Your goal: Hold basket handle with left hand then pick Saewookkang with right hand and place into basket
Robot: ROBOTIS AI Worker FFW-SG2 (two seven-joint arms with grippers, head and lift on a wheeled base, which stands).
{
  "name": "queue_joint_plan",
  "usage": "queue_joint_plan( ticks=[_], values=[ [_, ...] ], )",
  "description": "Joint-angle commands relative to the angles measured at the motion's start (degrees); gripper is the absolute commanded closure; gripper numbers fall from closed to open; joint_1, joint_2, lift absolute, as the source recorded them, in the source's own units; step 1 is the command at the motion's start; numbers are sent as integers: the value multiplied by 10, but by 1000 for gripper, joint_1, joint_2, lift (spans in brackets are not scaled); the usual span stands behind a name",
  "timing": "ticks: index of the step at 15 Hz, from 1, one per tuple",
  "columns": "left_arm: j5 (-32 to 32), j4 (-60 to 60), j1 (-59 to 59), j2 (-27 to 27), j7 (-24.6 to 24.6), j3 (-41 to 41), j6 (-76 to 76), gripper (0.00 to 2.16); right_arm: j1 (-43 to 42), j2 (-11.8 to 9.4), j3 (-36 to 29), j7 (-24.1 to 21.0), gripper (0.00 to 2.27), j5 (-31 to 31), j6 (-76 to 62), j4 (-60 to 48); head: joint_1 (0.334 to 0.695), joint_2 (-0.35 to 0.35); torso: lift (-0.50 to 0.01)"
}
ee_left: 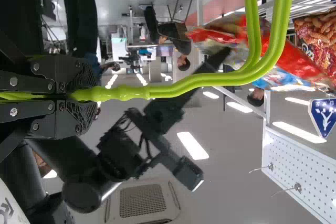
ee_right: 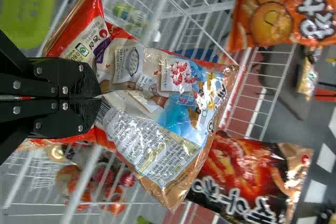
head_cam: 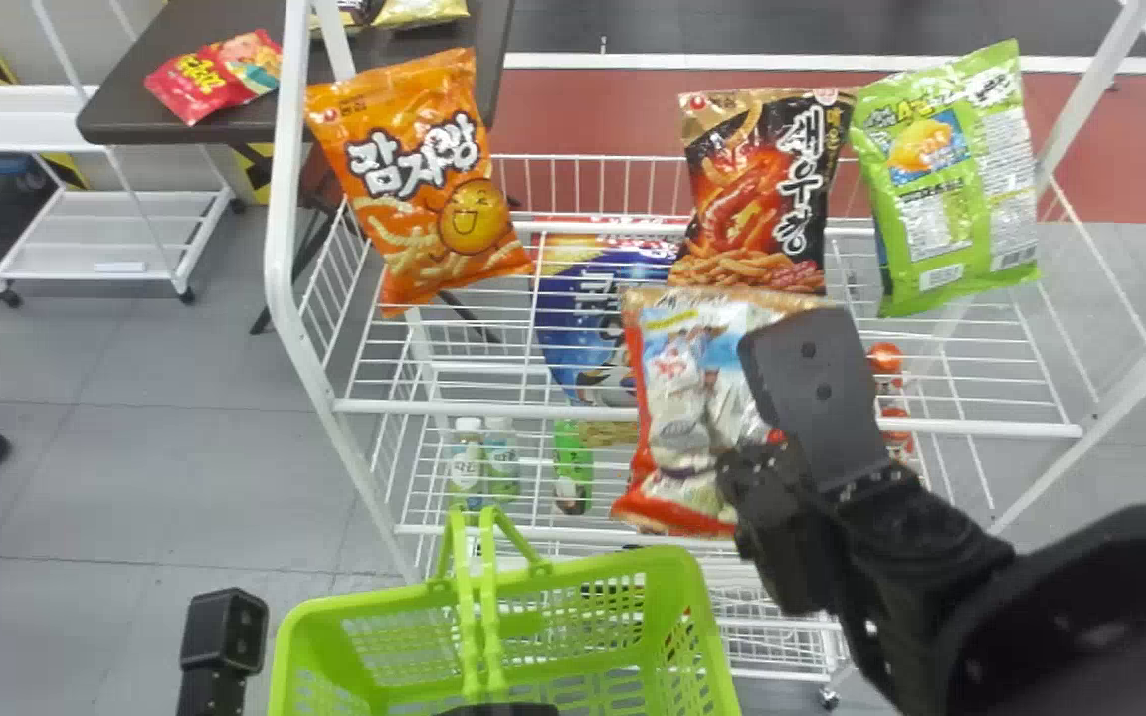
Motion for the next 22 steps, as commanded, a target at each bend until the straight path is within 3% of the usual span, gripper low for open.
queue_joint_plan(
  ticks=[1, 7, 10, 12, 16, 22],
  values=[
    [0, 0, 0, 0, 0, -1, 18, 2152, 20, -11, 17, 1, 2240, -6, 19, -45, 695, 16, -19],
    [0, 0, -1, 0, 1, -2, 18, 2152, 39, -27, 94, 1, 2240, -5, 19, -95, 695, 114, -19],
    [0, 0, 0, 0, 1, -3, 18, 2152, 42, -32, 113, 1, 2236, 24, 19, -95, 695, 155, -19],
    [0, 1, -2, 0, 1, -4, 18, 2152, 42, -38, 108, 1, 2240, 32, 19, -94, 695, 154, -19],
    [-3, 7, -11, -1, 4, -5, 18, 2152, 46, -40, 101, 66, 2236, 54, 19, -68, 695, 143, -19],
    [-4, 21, -63, -3, 19, -1, 18, 2152, 62, -47, 96, 94, 2236, 55, 19, -57, 695, 126, -19]
  ],
)
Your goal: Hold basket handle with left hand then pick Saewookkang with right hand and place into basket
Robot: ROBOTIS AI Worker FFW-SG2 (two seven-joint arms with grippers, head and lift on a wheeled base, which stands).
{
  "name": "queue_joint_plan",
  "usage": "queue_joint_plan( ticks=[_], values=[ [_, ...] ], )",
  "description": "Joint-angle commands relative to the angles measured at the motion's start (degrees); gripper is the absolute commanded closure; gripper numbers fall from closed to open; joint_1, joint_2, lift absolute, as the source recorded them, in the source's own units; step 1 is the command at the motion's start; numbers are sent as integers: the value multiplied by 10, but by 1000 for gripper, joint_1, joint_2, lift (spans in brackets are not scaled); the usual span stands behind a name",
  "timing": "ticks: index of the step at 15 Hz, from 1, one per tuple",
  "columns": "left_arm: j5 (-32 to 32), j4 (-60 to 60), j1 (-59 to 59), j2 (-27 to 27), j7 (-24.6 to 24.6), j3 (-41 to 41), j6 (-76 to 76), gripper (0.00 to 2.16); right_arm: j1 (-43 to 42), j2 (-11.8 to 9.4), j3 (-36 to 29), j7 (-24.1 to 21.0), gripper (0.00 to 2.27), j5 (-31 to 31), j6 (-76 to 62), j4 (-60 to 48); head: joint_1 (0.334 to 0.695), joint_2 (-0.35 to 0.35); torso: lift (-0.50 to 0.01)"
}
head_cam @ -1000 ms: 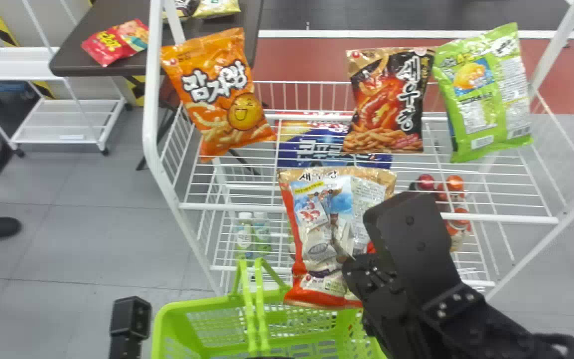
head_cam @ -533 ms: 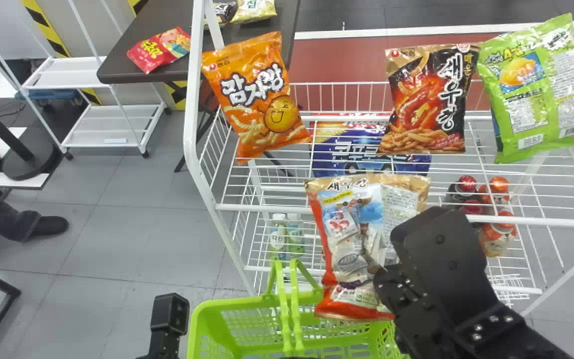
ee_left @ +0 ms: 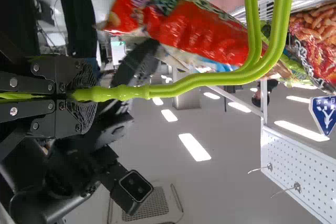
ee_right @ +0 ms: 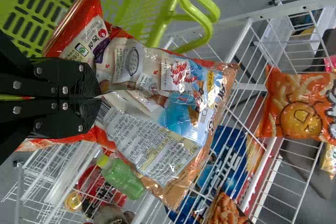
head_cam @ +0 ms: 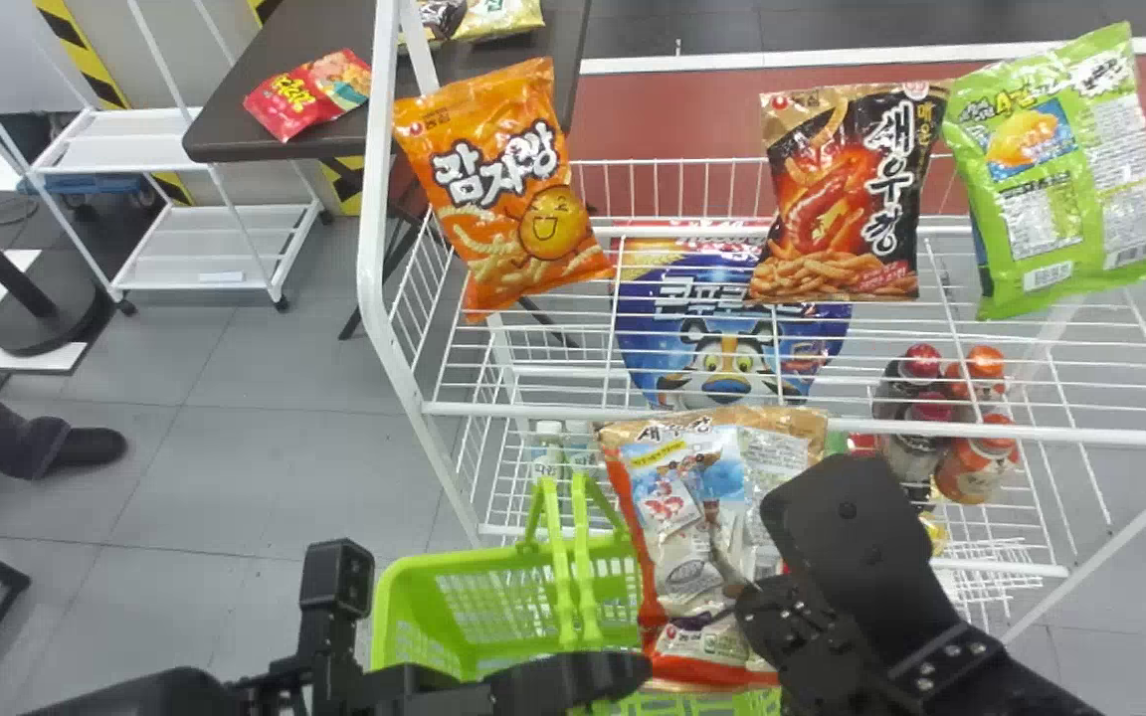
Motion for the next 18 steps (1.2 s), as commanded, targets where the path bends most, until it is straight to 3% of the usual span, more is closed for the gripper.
queue_joint_plan(
  ticks=[1, 2, 3, 4, 5, 6, 9, 12, 15, 18],
  values=[
    [-1, 0, -18, -1, 5, 4, 18, 2152, 7, -2, 1, 8, 2236, -5, 5, 2, 695, 128, -19],
    [0, 0, -22, -1, 6, 5, 18, 2152, 7, -3, 3, 16, 2226, -5, 5, 7, 695, 132, -19],
    [0, 1, -25, -1, 7, 5, 18, 2152, 7, -3, 8, 17, 2024, -8, 5, 15, 695, 137, -19],
    [0, 1, -27, -1, 7, 6, 18, 2152, 8, -6, 13, 17, 1528, -9, 5, 20, 695, 143, -19],
    [1, 2, -27, -1, 7, 7, 18, 2152, 8, -6, 17, 19, 201, -10, 5, 25, 695, 155, -19],
    [1, 5, -28, -1, 7, 7, 18, 2152, 8, -7, 19, 19, -2, -11, 5, 29, 695, 162, -19],
    [2, 10, -29, 0, 5, 9, 18, 2152, 14, -7, 11, 10, 60, -14, 5, 30, 695, 176, -19],
    [3, 16, -29, 1, 3, 12, 18, 2152, 35, -14, -27, -28, 56, -24, 5, 44, 695, 158, -19],
    [4, 22, -29, 2, 0, 15, 18, 2152, 50, -12, -124, -70, 46, -77, -16, 77, 695, 76, -19],
    [4, 25, -26, 1, -3, 21, 18, 2152, 73, -8, -219, -76, 39, -136, -211, 111, 695, -49, -19]
  ],
)
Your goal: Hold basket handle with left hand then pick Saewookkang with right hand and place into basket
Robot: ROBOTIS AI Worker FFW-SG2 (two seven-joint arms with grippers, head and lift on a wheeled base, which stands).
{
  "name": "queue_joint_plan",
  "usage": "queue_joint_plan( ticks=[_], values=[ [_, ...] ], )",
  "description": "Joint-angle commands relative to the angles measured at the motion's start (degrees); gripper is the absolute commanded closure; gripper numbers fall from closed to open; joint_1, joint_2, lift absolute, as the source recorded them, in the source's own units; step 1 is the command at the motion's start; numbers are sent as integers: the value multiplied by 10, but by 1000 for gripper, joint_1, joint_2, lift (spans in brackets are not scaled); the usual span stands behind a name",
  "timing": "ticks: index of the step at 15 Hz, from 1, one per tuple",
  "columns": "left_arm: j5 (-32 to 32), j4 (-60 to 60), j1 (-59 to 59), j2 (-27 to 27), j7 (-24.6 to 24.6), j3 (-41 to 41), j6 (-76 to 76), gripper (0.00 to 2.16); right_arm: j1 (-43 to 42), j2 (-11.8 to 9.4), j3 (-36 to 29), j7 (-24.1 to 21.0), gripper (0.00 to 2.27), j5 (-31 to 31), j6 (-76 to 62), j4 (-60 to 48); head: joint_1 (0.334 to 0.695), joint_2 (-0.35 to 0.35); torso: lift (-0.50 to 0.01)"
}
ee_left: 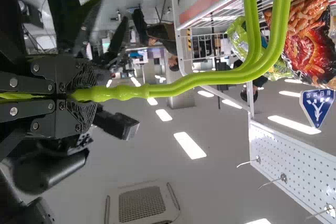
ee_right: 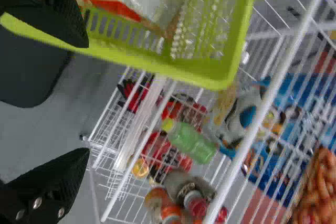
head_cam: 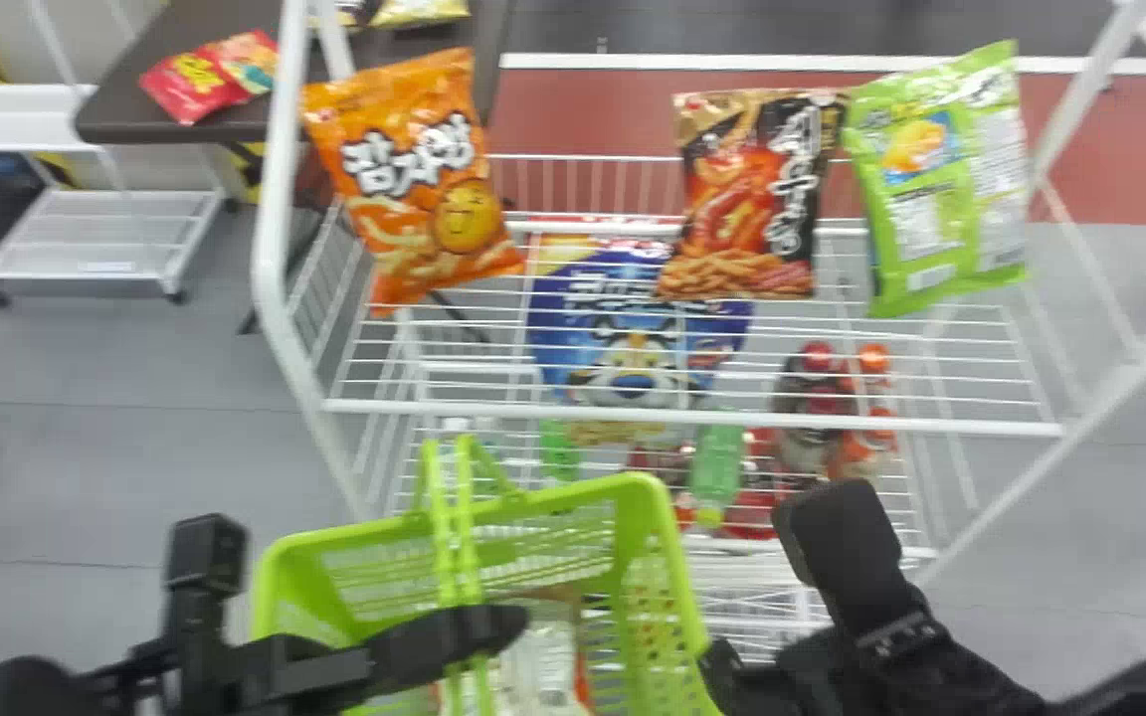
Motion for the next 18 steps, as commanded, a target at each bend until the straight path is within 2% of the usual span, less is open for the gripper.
queue_joint_plan(
  ticks=[1, 4, 6, 8, 13, 18],
  values=[
    [0, 2, 4, -1, -2, 5, 18, 2152, 16, 1, -73, 1, 29, -44, -176, 39, 695, -58, -19],
    [0, 5, 4, -1, -2, 6, 18, 2152, 33, 0, -137, 11, 29, -101, -377, 98, 695, -88, -19],
    [0, 7, 4, -1, -2, 6, 18, 2152, 46, -4, -147, 27, 29, -101, -526, 156, 695, -104, -19],
    [0, 7, 6, -3, -2, 8, 18, 2152, 51, 0, -148, 41, 29, -102, -737, 246, 695, -116, -19],
    [1, 5, 14, -3, -2, 10, 18, 2152, 75, 9, -142, 45, 29, -107, -874, 331, 695, -137, -19],
    [4, 0, 23, -4, -2, 10, 18, 2152, 88, 9, -142, 49, 29, -108, -897, 331, 695, -146, -19]
  ],
)
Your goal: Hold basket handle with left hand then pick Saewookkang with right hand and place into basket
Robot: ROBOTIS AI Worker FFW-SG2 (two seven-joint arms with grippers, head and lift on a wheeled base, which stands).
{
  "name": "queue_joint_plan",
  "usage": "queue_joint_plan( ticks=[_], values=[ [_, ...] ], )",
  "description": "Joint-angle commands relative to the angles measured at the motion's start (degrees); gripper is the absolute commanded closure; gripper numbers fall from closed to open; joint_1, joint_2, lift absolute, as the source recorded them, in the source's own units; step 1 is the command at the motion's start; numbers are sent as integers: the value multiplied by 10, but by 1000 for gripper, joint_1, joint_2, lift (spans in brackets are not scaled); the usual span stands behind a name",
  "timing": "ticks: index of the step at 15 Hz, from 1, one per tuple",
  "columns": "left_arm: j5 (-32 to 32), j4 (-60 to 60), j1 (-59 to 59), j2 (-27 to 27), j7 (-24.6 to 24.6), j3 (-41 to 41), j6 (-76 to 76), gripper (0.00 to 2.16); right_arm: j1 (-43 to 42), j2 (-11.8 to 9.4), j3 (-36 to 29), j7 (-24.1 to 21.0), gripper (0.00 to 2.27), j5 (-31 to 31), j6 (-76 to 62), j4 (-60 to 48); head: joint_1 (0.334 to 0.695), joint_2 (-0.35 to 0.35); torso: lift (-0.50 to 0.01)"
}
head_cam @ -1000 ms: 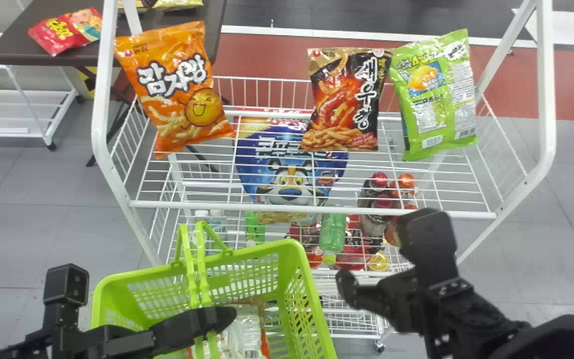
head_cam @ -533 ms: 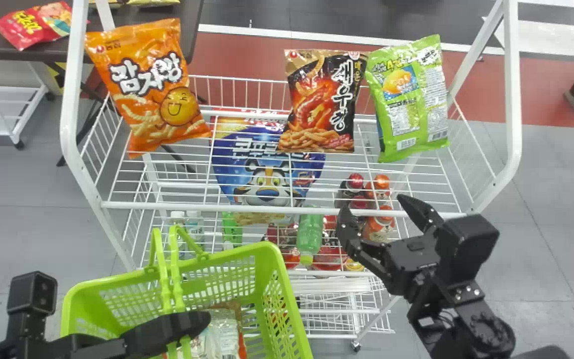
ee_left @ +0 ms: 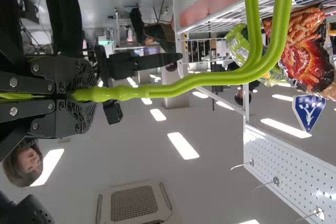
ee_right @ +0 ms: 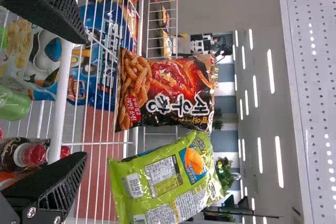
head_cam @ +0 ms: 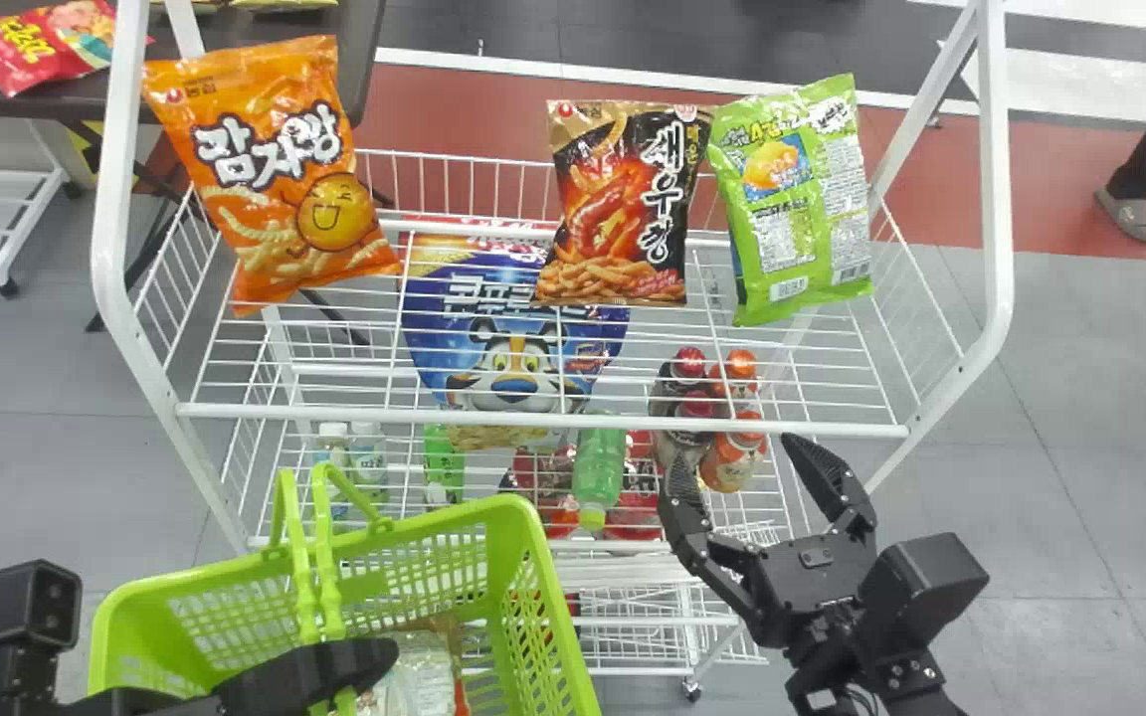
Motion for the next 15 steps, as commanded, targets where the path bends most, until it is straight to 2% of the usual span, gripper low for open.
queue_joint_plan(
  ticks=[1, 15],
  values=[
    [1, -2, 5, 0, 0, 2, 18, 2152, 5, -1, 0, 4, 29, -4, -10, -3, 695, -147, -19],
    [13, -11, 23, -3, -4, 5, 18, 2155, 15, -1, 1, 14, 29, -11, -26, -4, 695, -144, -19]
  ],
)
